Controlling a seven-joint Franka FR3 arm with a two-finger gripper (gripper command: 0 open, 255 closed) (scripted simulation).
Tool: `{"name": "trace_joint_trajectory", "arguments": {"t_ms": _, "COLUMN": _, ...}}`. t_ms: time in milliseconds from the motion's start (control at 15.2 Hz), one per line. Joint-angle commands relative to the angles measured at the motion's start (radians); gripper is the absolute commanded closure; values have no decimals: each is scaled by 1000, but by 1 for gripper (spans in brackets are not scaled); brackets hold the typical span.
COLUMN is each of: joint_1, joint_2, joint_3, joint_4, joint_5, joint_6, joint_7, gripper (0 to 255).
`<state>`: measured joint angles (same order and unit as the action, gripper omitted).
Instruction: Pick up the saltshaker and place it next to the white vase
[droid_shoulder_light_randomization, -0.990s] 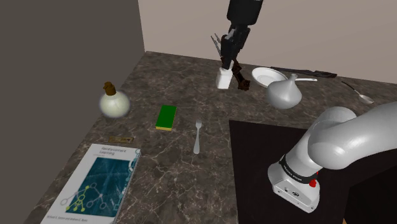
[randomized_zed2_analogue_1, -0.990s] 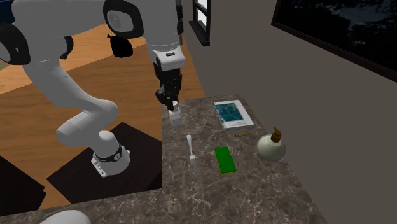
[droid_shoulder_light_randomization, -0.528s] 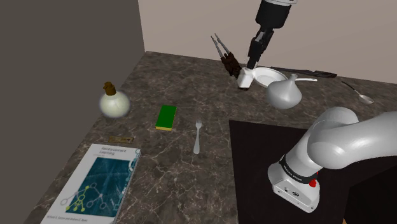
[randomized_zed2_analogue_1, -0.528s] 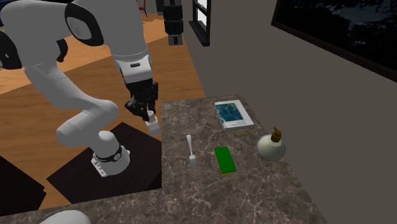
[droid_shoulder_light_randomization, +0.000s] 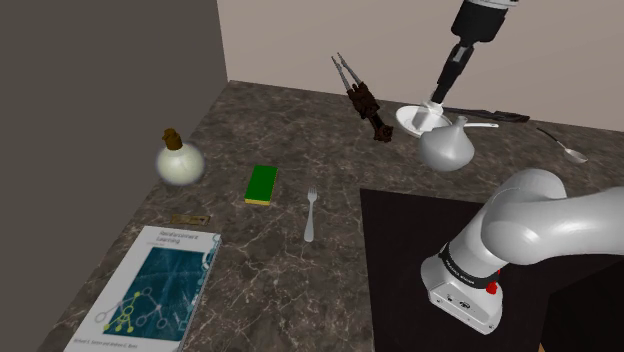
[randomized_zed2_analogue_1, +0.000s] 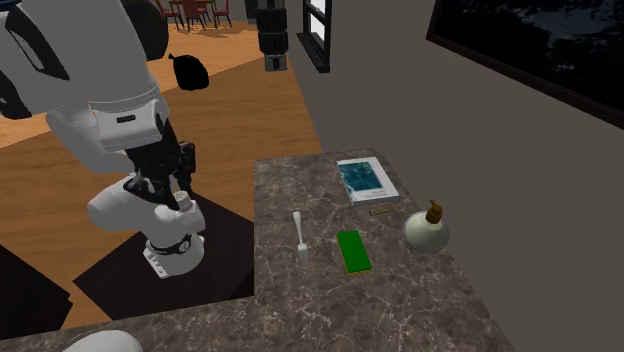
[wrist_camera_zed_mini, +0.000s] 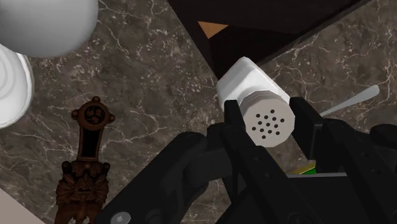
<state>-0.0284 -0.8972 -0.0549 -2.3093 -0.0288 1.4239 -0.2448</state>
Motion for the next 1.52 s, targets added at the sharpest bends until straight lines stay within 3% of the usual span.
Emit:
{"name": "trace_joint_trajectory", "arguments": {"t_ms": 0, "joint_1": -12, "joint_2": -38, "joint_3": -40, "joint_4": -12, "joint_5": -33, "joint_6": -25, "joint_7": -42, "gripper": 255}}
{"name": "trace_joint_trajectory", "arguments": {"t_ms": 726, "joint_1": -74, "joint_2": -126, "joint_3": -286, "joint_4": 10, "joint_5": -253, "joint_6": -104, "joint_7": -292, "gripper": 255}}
{"name": "trace_joint_trajectory", "arguments": {"t_ms": 1452, "joint_1": -82, "joint_2": -92, "joint_3": -546, "joint_4": 157, "joint_5": -466, "joint_6": -130, "joint_7": -553, "gripper": 255}}
